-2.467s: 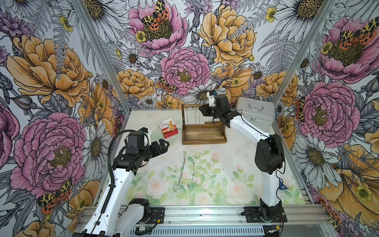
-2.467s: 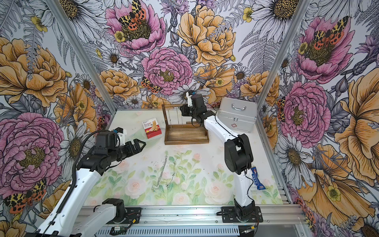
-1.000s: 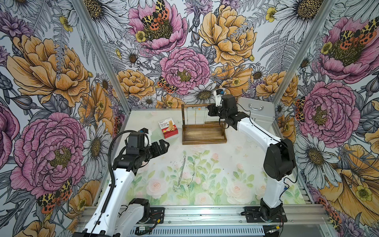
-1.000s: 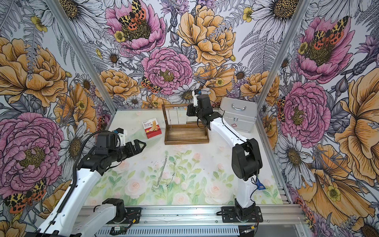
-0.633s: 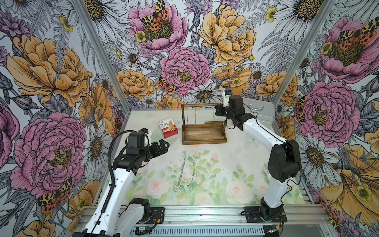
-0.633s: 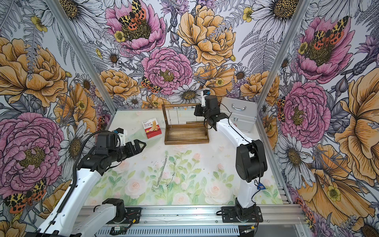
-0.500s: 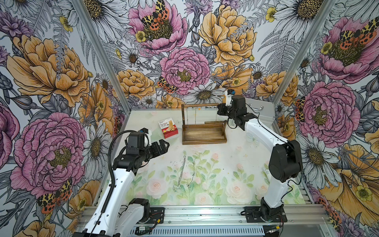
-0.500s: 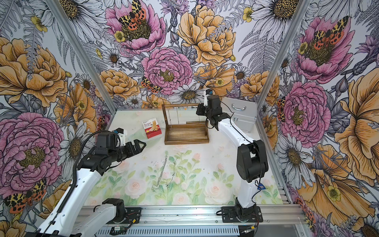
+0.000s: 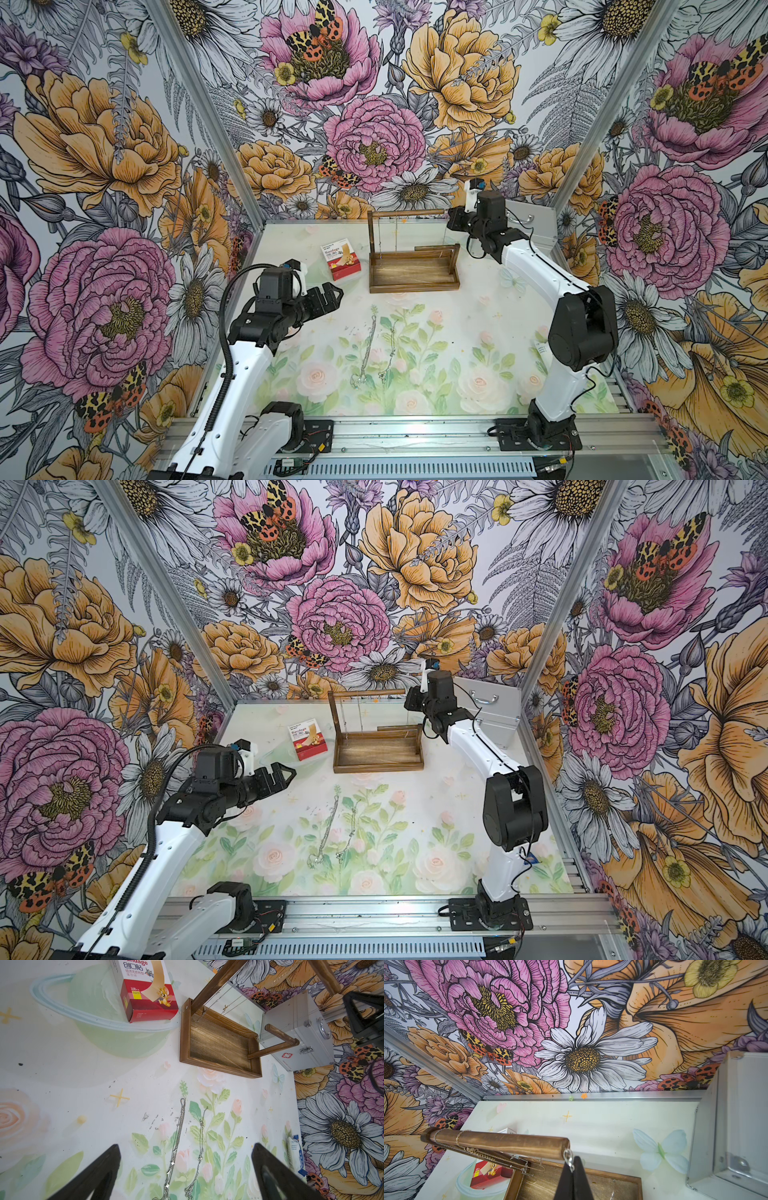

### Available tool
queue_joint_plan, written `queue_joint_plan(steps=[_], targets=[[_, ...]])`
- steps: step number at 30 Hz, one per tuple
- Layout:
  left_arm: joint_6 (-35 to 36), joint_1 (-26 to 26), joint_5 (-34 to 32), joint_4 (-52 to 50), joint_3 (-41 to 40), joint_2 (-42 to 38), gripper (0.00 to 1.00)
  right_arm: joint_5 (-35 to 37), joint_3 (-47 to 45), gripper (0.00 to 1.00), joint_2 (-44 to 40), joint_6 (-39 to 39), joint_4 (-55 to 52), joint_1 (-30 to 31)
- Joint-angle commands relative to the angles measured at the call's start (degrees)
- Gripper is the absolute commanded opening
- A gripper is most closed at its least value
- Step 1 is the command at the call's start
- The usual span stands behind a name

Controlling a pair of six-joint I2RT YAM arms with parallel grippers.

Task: Take the necklace off the jewelry display stand
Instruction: Take off the necklace from the stand.

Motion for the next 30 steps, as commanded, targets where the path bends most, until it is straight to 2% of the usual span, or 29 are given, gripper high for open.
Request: queue_joint_plan(steps=[1,13,21,30], targets=[[0.32,0.46,1.26,1.67,-0.62,-0.24,0.99,1.6,-0.61,0.0,-2.84,0.84,1.34,-1.05],[0.3,0.49,0.4,1.67,-0.61,-0.46,0.99,2.57,-1.19,0.0,-6.28,0.93,1.25,-2.69],[0.28,0.49,-0.28,1.72,-0.54,-0.68,0.99,3.61,-2.2,0.0,-11.49,0.23,0.99,-2.93],[0.55,0.49,-1.23,1.86,-0.61,-1.9,0.99,0.8,-2.71,0.0,-19.18,0.65,-2.06,-2.75]])
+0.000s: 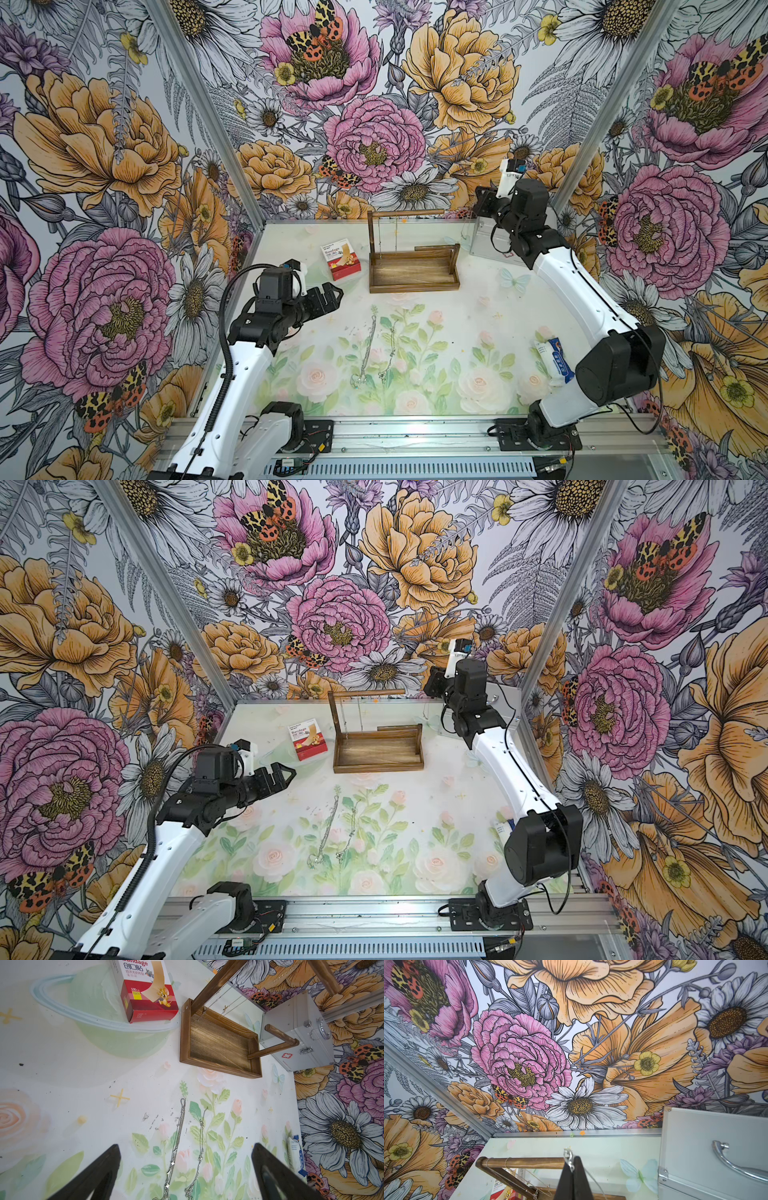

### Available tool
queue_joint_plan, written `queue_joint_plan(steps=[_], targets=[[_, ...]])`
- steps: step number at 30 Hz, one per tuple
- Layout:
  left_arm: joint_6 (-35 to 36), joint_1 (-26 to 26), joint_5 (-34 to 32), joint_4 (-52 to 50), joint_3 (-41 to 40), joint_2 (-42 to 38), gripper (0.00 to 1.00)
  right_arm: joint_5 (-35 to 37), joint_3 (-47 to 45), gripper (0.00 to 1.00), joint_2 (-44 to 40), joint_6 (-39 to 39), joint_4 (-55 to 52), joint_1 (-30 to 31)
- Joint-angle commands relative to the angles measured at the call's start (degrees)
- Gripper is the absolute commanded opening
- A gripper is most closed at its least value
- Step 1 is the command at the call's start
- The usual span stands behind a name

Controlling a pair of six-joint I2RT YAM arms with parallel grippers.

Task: Take the necklace off the jewelry display stand
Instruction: Take off the necklace from the stand.

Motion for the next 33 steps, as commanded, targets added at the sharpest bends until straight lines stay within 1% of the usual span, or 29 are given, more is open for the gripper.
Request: queue_joint_plan(steps=[1,7,14,18,23,33], targets=[[0.54,0.5,-1.15,1.82,-0.55,-1.69,0.99,-1.58,-0.58,0.0,-4.05,0.26,-1.93,-0.14],[0.53,0.49,-1.08,2.18,-0.62,-2.1,0.99,-6.16,-1.28,0.0,-9.2,0.49,-5.64,0.81],[0.52,0.38,-0.06,3.91,-1.3,-4.63,0.99,-11.79,-3.57,0.0,-14.51,1.63,-9.27,2.95],[0.64,-1.36,0.68,5.43,-1.72,-6.46,0.99,-13.73,-4.66,0.0,-16.62,1.57,-11.73,5.1],[1.23,-7.29,0.27,6.51,-1.84,-8.36,0.99,-16.28,-5.95,0.0,-18.51,1.31,-14.78,7.85],[3.89,-24.6,-3.92,7.36,-0.78,-10.03,0.99,-20.75,-10.46,0.0,-21.26,1.66,-16.89,11.88]])
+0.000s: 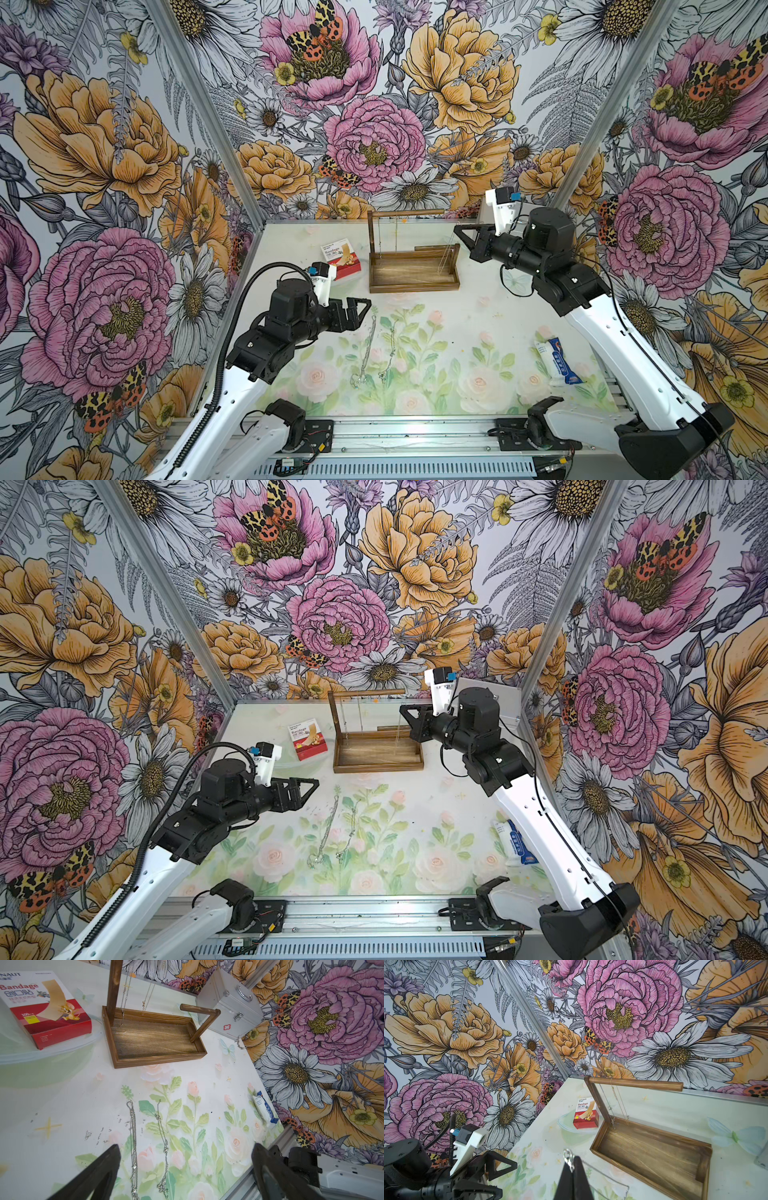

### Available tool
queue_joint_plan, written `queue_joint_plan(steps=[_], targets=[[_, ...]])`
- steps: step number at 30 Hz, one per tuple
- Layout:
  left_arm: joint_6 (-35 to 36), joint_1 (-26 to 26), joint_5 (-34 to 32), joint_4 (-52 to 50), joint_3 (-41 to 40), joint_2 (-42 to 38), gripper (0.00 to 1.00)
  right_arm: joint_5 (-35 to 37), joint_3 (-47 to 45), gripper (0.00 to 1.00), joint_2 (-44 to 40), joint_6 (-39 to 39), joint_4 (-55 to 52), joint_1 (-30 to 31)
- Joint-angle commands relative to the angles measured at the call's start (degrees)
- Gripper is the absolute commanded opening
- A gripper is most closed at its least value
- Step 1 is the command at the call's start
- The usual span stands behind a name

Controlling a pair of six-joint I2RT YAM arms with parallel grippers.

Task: Take the necklace off the jewelry display stand
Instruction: Take off the necklace from the stand, then place the necklace at the center of the board.

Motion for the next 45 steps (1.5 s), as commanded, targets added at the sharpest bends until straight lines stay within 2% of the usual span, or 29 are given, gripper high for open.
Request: queue_joint_plan(steps=[1,9,13,15,22,27,39,45], targets=[[2.14,-4.78,-3.09,1.42,0.6,-1.05,0.99,-3.4,-1.24,0.0,-1.17,0.67,-1.06,1.14],[2.83,-24.27,-16.91,3.61,5.76,2.99,0.99,-7.72,-4.29,0.0,-1.76,0.85,-2.02,3.93],[4.62,-29.86,-19.93,6.22,8.93,7.93,0.99,-9.18,-6.01,0.0,-2.48,0.72,-2.2,5.16],[5.35,-30.96,-20.08,8.17,9.67,9.79,0.99,-9.45,-6.91,0.0,-2.99,0.74,-2.16,5.63],[6.58,-30.55,-18.93,15.2,9.97,13.66,0.99,-10.75,-9.67,0.0,-4.68,0.74,-2.44,6.35],[6.14,-28.63,-15.34,18.46,10.02,16.29,0.99,-10.96,-10.93,0.0,-5.83,0.55,-2.9,6.58],[3.63,-22.82,0.34,27.71,8.62,21.28,0.99,-11.32,-12.17,0.0,-7.2,0.55,-3.83,6.71],[2.86,-21.19,3.58,29.29,9.19,24.82,0.96,-11.54,-12.1,0.0,-7.44,0.47,-4.22,6.71]])
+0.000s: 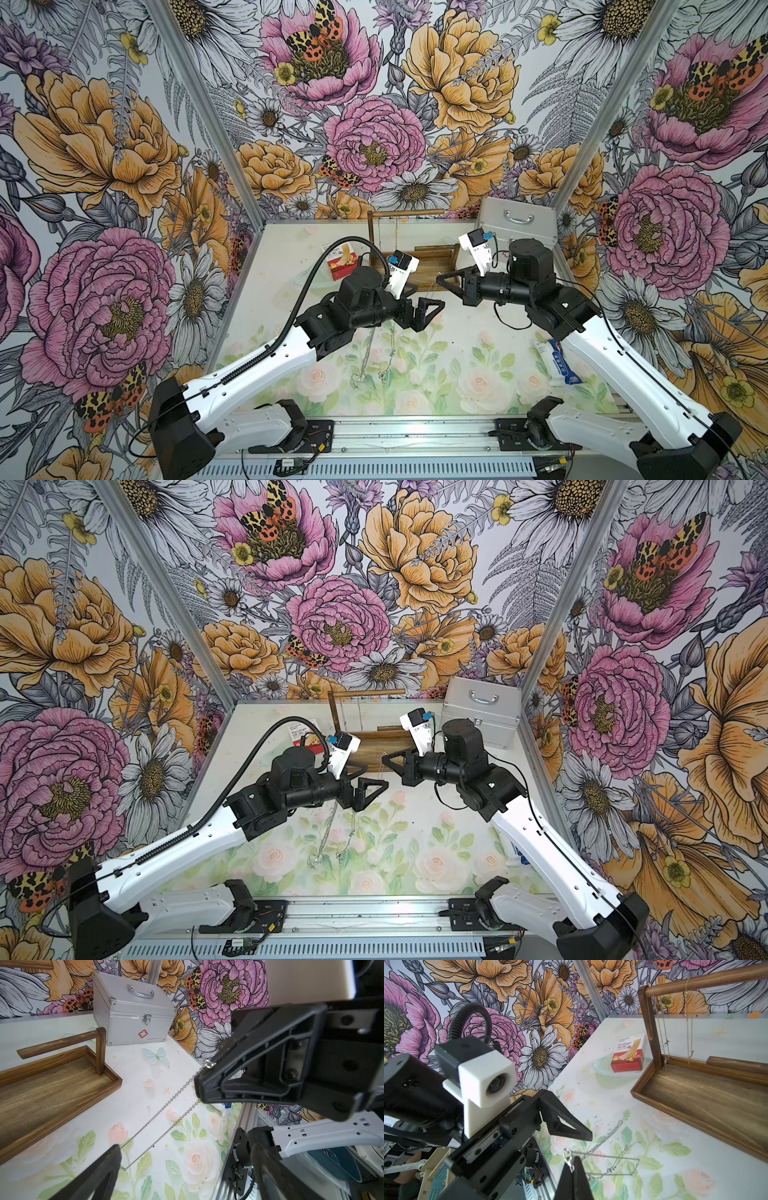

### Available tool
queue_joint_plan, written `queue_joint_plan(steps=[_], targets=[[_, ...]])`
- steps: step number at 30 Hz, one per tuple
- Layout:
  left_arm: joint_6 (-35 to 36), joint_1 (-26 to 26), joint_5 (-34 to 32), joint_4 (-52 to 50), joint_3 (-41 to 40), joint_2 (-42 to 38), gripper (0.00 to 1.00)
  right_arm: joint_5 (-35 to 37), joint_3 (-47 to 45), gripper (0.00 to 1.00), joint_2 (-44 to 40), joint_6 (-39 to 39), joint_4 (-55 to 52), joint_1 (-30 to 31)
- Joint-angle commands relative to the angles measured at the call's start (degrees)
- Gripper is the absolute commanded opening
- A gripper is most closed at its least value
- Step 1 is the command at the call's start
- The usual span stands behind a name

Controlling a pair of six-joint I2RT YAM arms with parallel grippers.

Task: Take the necklace off the jewelry display stand
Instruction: Place the necklace at the center of the board.

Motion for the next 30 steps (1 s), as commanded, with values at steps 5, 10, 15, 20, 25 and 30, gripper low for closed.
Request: queue_joint_plan(steps=[5,10,15,20,25,30], targets=[[-0.67,2.13,6.16,3.58,1.24,3.96,0.9,-1.21,-0.32,0.0,-0.9,0.06,-0.21,0.32],[0.56,2.15,6.34,3.65,1.69,6.23,0.87,-1.59,-0.29,0.0,-0.9,0.1,-0.31,0.37],[1.51,2.14,6.85,3.71,1.97,8.04,0.83,-1.97,-0.11,0.0,-0.83,0.06,-0.42,0.35],[1.62,2.14,8.02,5.24,1.88,9.91,0.79,-2.24,0.33,0.0,-0.54,0.06,-0.51,0.37],[1.67,2.14,9.73,7.24,1.44,12.03,0.73,-2.67,0.82,0.0,-0.51,0.11,-0.6,0.32],[1.08,2.5,11.63,9.67,0.64,13.78,0.63,-2.69,1.1,0.0,-0.71,0.15,-0.82,0.34]])
